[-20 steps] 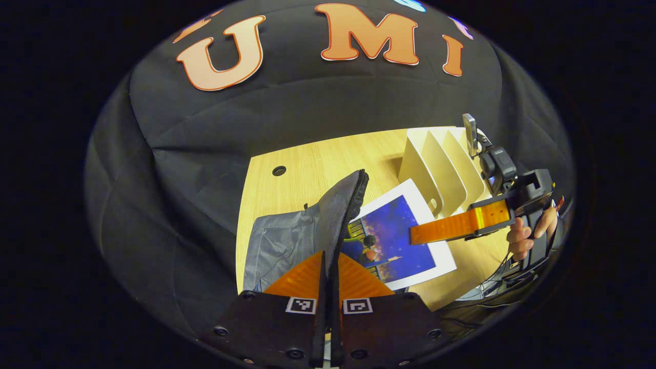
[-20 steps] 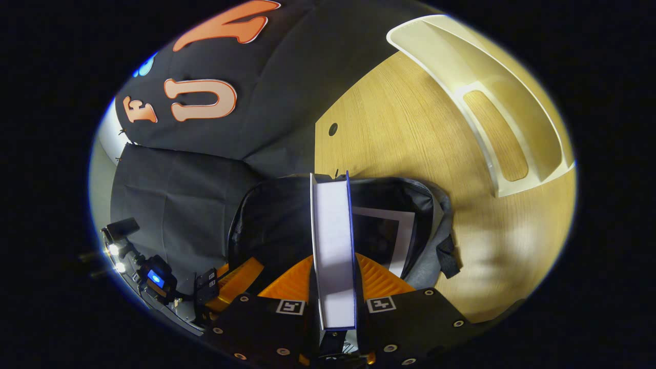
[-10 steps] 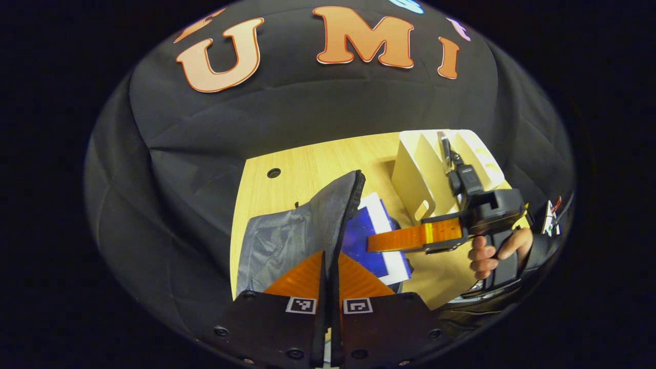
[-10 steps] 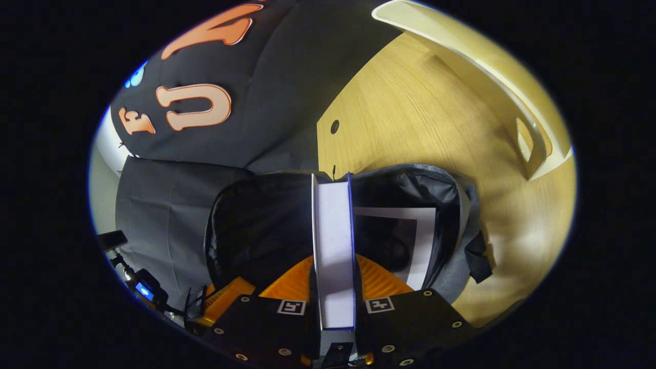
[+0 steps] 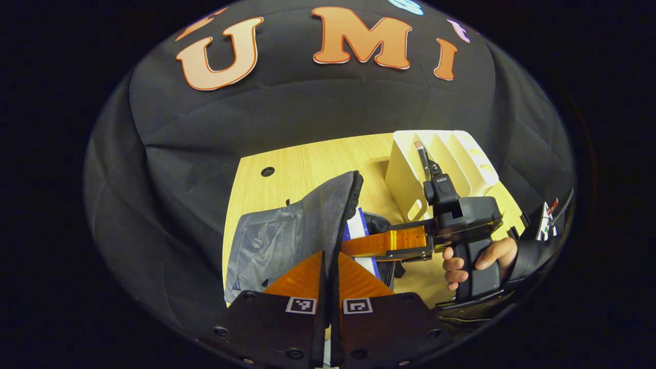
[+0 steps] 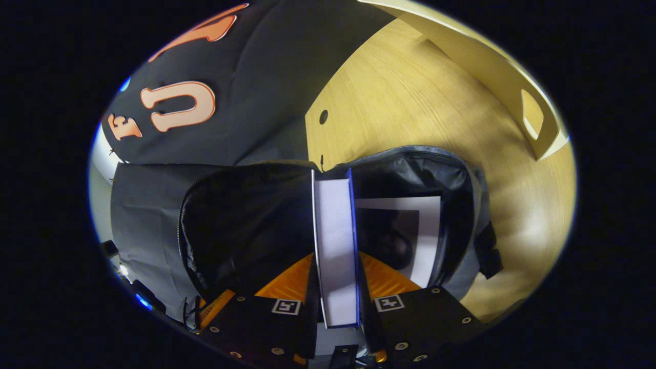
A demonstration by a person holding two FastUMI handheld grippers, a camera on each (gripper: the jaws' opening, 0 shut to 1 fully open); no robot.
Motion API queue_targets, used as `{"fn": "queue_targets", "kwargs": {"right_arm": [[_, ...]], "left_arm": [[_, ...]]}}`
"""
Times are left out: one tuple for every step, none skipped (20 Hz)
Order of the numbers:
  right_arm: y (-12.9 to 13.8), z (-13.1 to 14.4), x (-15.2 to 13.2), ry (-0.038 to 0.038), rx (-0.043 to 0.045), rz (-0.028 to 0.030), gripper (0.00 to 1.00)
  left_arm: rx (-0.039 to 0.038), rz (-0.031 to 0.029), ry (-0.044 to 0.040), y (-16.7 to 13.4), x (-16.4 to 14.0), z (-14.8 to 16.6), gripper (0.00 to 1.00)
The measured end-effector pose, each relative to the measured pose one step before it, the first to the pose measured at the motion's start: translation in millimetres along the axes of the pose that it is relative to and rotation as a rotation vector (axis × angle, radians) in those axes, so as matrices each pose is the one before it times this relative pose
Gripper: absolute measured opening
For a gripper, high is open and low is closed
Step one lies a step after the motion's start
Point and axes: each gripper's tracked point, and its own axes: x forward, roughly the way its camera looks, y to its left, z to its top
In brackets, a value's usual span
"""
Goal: Open the schoolbag, grab two books from the bookshelf and put them into the schoolbag.
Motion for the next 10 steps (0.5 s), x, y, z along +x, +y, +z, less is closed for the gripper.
{"fn": "queue_targets", "kwargs": {"right_arm": [[-3.82, 0.39, -3.72, 0.00166, -0.01963, -0.02480, 0.40], [-2.23, 1.59, -2.73, -0.00571, -0.01437, -0.01063, 0.46], [-2.99, 1.04, -4.93, -0.00281, -0.01221, -0.01183, 0.50], [-4.79, 1.87, -5.52, -0.00301, -0.01388, -0.01495, 0.62], [-0.73, 2.48, -6.15, -0.01560, -0.01572, -0.00104, 0.51], [-0.93, 6.79, -4.92, -0.02664, -0.01214, -0.00316, 0.76], [-3.44, 4.64, -6.96, -0.01893, -0.01020, -0.00604, 0.82], [-4.57, 4.42, -7.30, -0.01747, -0.00571, -0.00881, 0.88], [-3.75, 4.39, -5.21, -0.01521, -0.00879, -0.01232, 0.90], [-2.65, 4.91, -5.06, -0.01691, -0.01154, -0.01371, 0.92]], "left_arm": [[-0.00564, -0.00449, 0.00318, -1.10, 1.47, -2.50, 0.05], [-0.00312, -0.00363, -0.00060, -0.85, 0.82, -1.63, 0.05], [0.00067, -0.00336, 0.00109, -1.62, 1.65, -1.74, 0.05], [0.00258, 0.00045, -0.00141, -1.94, 2.43, -2.08, 0.05], [-0.00651, 0.00383, 0.00385, -0.78, 4.40, -1.92, 0.05], [-0.00973, -0.00876, 0.00628, -2.57, 2.89, -3.23, 0.06], [-0.01625, -0.01648, 0.00837, -4.41, 2.38, -3.29, 0.07], [-0.01767, -0.02173, 0.00216, -6.34, 2.25, -1.71, 0.09], [-0.00938, -0.01593, 0.00078, -6.34, 1.96, -1.25, 0.12], [0.00307, -0.00937, 0.00100, -5.16, 3.09, -1.20, 0.13]]}}
